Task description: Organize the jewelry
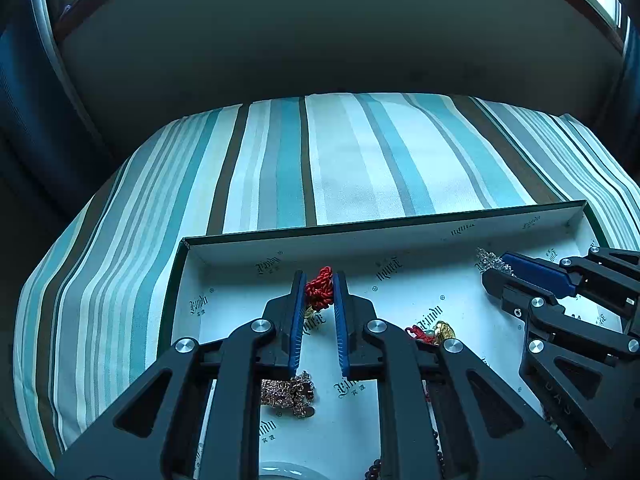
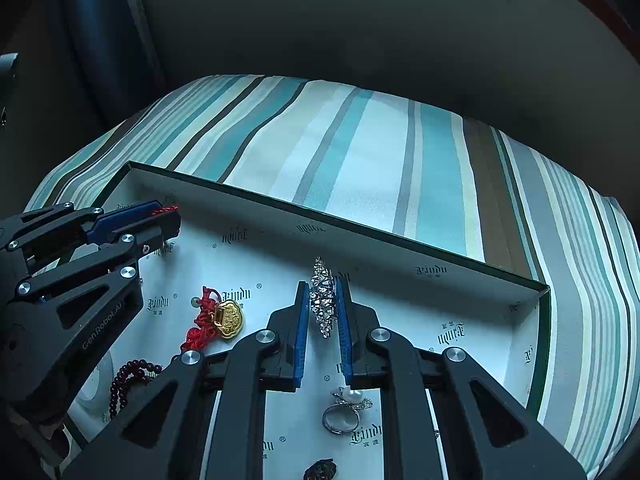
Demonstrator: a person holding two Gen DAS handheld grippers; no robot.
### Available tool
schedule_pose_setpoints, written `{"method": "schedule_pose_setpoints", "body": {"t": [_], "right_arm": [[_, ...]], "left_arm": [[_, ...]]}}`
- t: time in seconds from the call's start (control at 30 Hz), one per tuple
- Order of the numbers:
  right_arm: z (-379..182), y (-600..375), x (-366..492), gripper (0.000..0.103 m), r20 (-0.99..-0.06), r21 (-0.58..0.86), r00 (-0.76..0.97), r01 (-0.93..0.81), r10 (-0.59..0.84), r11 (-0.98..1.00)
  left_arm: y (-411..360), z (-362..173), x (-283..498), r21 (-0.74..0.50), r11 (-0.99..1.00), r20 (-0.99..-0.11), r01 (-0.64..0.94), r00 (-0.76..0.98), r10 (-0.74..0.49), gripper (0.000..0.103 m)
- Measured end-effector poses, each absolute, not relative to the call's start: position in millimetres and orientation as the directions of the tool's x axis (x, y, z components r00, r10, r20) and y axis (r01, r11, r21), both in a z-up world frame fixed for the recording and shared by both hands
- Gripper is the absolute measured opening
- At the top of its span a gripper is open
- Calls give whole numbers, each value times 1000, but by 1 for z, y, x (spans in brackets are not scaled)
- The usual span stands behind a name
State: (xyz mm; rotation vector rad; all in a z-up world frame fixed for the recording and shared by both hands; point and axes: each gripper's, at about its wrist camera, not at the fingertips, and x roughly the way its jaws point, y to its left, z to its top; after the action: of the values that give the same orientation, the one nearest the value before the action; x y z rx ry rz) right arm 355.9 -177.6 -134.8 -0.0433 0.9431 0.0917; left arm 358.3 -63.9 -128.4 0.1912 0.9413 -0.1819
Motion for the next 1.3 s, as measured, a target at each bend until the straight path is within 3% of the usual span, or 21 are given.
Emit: {"method": "schedule_pose_setpoints", "body": {"t": [0.07,0.1,0.17,0.4,0.63,0.97,1.3], "right_arm": [[-136,-177,357,18,-811,-2,583,-99,56,995],[-135,-177,356,23,-810,-4,583,-99,55,995],[-135,-176,356,46,-806,-12,590,-95,46,995],[-133,-176,351,48,-793,-23,608,-87,35,996],[-126,-179,341,68,-763,-67,646,-54,-16,996],[-122,-184,298,76,-740,-136,665,0,-102,991],[-106,-203,227,77,-697,-13,714,79,-66,997]], "left_arm": [[-64,-129,359,79,969,-817,235,572,-72,18],[-64,-129,359,78,969,-817,234,573,-72,25],[-64,-128,358,77,969,-812,234,578,-75,36],[-59,-125,358,79,973,-801,218,594,-68,55],[-53,-119,351,76,977,-789,197,611,-61,68],[-46,-93,311,63,984,-743,169,666,-66,76],[-40,-65,241,34,988,-693,153,716,-87,81]]}}
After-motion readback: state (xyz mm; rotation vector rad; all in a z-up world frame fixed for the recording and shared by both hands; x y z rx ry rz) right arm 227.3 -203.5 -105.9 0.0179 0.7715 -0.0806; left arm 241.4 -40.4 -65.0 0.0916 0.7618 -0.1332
